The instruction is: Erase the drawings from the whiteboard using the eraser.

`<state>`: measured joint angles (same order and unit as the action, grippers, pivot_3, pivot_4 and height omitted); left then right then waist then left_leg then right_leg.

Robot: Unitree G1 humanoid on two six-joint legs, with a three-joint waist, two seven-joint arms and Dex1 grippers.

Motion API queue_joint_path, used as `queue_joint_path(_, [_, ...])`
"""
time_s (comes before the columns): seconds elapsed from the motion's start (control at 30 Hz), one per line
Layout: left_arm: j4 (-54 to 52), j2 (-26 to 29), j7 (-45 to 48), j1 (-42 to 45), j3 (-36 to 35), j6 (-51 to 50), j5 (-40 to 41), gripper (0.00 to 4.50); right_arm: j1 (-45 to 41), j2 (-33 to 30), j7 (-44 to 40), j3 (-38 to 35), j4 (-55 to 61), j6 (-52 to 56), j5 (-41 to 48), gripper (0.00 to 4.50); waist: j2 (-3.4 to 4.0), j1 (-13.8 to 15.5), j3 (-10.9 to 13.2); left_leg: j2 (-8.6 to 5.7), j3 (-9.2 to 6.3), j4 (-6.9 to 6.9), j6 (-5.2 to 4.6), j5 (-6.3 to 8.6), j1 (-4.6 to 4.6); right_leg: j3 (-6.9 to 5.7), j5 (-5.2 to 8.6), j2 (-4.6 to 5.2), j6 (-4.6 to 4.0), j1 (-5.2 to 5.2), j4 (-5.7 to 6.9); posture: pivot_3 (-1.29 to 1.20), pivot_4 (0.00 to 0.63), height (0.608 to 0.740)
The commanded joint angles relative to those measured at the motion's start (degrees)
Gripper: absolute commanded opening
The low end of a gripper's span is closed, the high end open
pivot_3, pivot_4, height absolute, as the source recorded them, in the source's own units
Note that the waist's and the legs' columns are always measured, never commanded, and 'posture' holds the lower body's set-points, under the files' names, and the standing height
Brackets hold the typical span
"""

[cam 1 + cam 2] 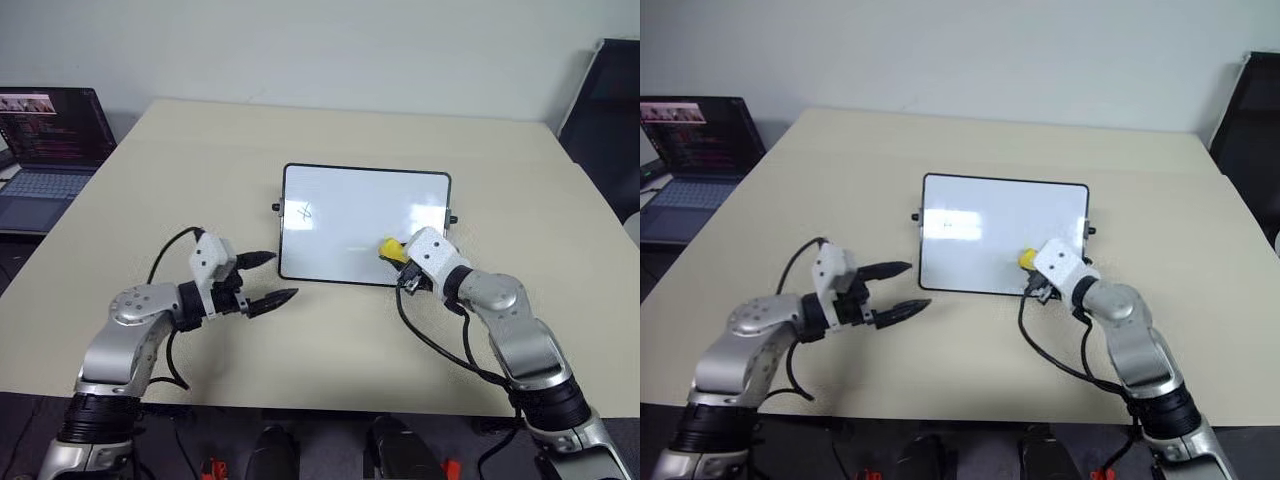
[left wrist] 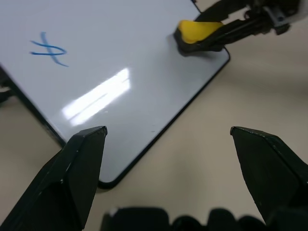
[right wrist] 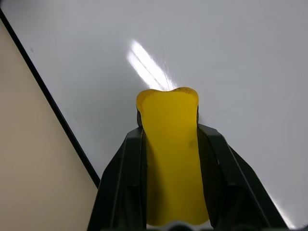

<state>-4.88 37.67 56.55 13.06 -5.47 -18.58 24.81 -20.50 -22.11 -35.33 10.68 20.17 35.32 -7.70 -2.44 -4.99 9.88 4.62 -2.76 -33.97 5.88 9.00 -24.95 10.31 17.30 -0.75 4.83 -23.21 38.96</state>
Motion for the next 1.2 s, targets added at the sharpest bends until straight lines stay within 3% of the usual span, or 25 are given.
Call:
queue_joint_path(0.03, [-3.2, 0.3, -2.2, 0.5, -3.0, -2.1, 2.4, 4.50, 0.5, 0.5, -2.0, -1.5, 6.0, -1.8, 5.0, 1.10, 0.05, 0.0, 0.0, 0.01, -0.01, 0.07, 0.01, 0.01, 0.00, -0.03, 0.01, -0.01, 0.09, -0.01, 0.01, 0.00, 0.150, 0.740])
queue_joint_path(0.53, [-16.9, 0.8, -13.6, -1.3, -7.8, -13.4, 6.2, 4.50, -3.1, 2.0, -3.0, 1.1, 0.8, -10.2, 10.4, 1.10, 0.06, 0.0, 0.1, 0.02, -0.09, 0.16, 0.19, 0.15, 0.01, -0.12, 0.24, -0.02, 0.21, 0.03, 0.02, 0.00, 0.150, 0.740])
queue_joint_path(0.9, [-15.5, 1.9, -13.3, -1.9, -8.1, -13.3, 5.9, 4.50, -4.7, 2.0, -2.2, 3.2, -2.2, -12.5, 8.6, 1.10, 0.06, 0.1, 0.1, 0.02, -0.10, 0.13, 0.19, 0.15, 0.00, -0.13, 0.23, -0.02, 0.22, 0.03, 0.03, 0.00, 0.150, 0.740])
queue_joint_path(1.07, [-10.5, 1.8, -13.4, -0.5, -8.2, -10.4, 3.8, 4.50, -11.1, 3.9, 0.8, 6.9, -8.3, -14.6, 3.5, 1.10, 0.09, -0.2, 0.1, 0.02, -0.10, 0.12, 0.19, 0.15, 0.05, -0.13, 0.22, -0.03, 0.16, 0.02, 0.06, 0.00, 0.150, 0.740])
queue_joint_path(1.2, [-5.7, 1.2, -13.8, 1.6, -7.2, -6.1, 1.1, 4.50, -21.3, 8.3, 2.8, 9.7, -18.3, -14.9, 0.3, 1.10, 0.09, -0.1, 0.1, 0.02, -0.10, 0.11, 0.19, 0.14, 0.04, -0.14, 0.21, -0.03, 0.14, 0.02, 0.05, 0.00, 0.150, 0.740])
